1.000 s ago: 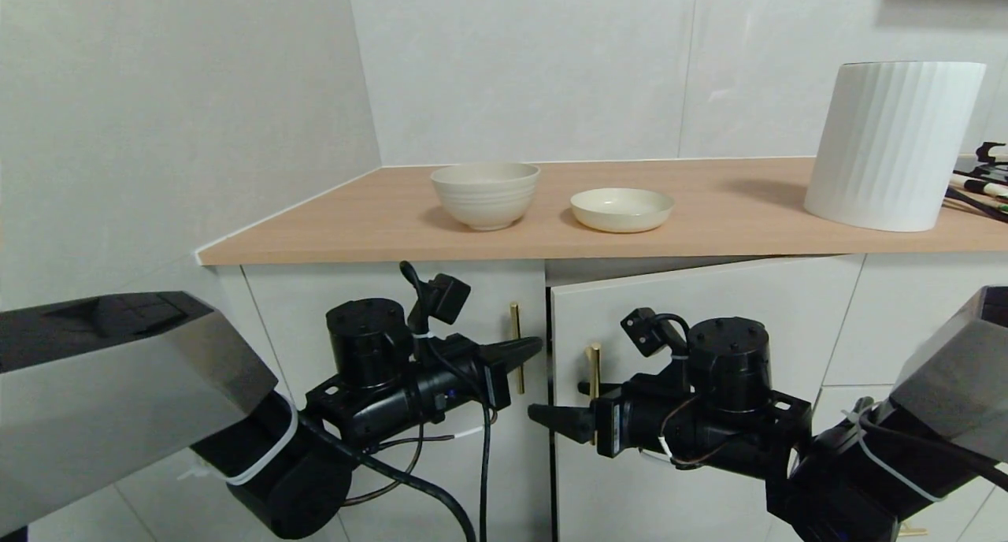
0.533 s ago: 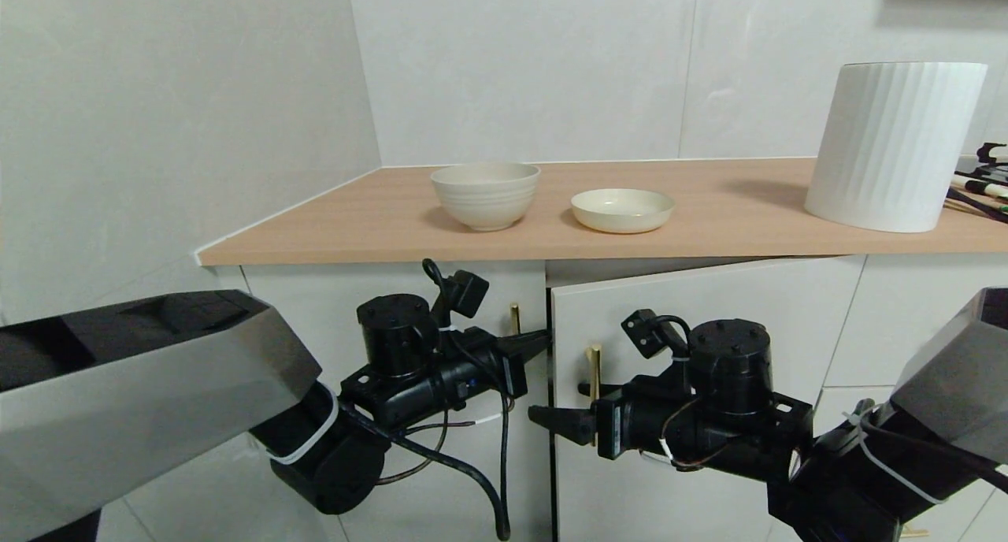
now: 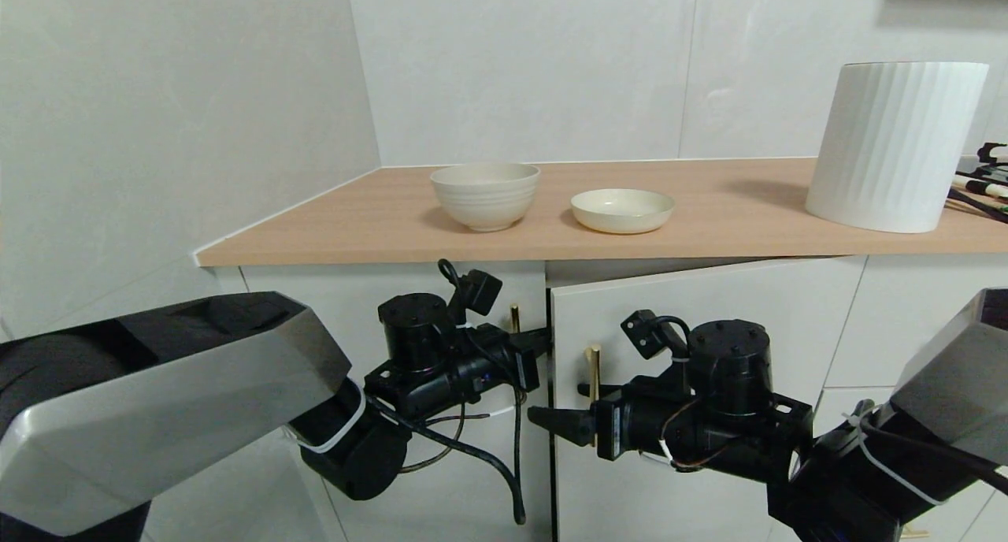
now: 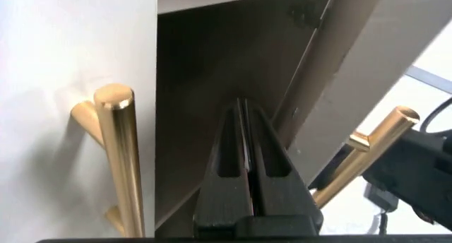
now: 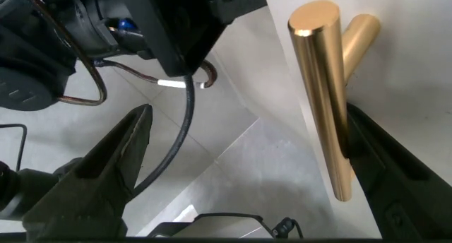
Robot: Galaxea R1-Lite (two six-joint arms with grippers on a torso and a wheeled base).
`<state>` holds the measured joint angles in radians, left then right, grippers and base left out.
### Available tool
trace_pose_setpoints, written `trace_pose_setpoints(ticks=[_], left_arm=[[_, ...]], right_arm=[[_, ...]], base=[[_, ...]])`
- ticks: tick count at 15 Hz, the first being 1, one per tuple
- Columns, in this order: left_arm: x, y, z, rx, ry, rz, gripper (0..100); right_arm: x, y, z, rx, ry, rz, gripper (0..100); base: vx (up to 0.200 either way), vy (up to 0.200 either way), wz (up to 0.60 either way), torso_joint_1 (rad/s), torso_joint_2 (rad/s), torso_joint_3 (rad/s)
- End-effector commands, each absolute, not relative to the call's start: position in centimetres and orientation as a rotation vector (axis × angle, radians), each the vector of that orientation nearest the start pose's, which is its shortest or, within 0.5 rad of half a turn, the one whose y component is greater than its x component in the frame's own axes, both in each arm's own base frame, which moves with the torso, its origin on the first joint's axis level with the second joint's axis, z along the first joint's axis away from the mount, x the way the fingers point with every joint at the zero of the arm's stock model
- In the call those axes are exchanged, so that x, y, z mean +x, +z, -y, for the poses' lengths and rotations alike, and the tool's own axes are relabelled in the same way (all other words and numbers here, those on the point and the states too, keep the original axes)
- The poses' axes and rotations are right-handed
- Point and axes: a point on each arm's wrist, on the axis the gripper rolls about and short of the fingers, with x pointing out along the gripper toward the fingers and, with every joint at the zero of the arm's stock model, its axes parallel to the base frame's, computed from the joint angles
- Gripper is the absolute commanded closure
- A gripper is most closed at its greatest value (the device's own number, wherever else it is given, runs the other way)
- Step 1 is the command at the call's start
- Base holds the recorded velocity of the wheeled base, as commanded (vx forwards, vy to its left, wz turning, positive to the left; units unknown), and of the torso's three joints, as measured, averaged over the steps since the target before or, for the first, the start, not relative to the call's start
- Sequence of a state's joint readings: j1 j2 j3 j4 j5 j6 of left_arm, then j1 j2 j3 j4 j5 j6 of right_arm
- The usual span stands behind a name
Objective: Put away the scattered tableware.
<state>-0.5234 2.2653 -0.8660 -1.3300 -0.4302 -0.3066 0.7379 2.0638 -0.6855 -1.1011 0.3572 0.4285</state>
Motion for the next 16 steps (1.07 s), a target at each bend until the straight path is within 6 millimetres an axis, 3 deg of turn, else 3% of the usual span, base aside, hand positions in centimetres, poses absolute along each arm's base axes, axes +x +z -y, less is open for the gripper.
trace_pose_setpoints(ticks=[1, 7, 9, 12, 16], left_arm=[[33.6, 6.5, 21.2, -0.277, -0.951, -0.214, 100], [32.5, 6.3, 23.1, -0.272, -1.005, -0.226, 100], [32.6, 6.5, 23.2, -0.273, -1.006, -0.218, 100], [32.7, 6.8, 23.3, -0.274, -1.009, -0.205, 100], [33.5, 7.5, 23.8, -0.276, -1.012, -0.194, 100]], right_arm=[[25.2, 7.6, -24.0, 0.323, 1.002, -0.523, 0], [25.8, 6.4, -23.8, 0.323, 0.872, -0.427, 0], [26.5, 7.4, -22.3, 0.343, 0.802, -0.378, 0], [25.9, 9.2, -20.1, 0.356, 0.785, -0.351, 0], [25.1, 10.5, -19.2, 0.353, 0.788, -0.366, 0]], base=[[0.0, 0.0, 0.0, 0.0, 0.0, 0.0], [0.0, 0.0, 0.0, 0.0, 0.0, 0.0], [0.0, 0.0, 0.0, 0.0, 0.0, 0.0], [0.0, 0.0, 0.0, 0.0, 0.0, 0.0], [0.0, 0.0, 0.0, 0.0, 0.0, 0.0]])
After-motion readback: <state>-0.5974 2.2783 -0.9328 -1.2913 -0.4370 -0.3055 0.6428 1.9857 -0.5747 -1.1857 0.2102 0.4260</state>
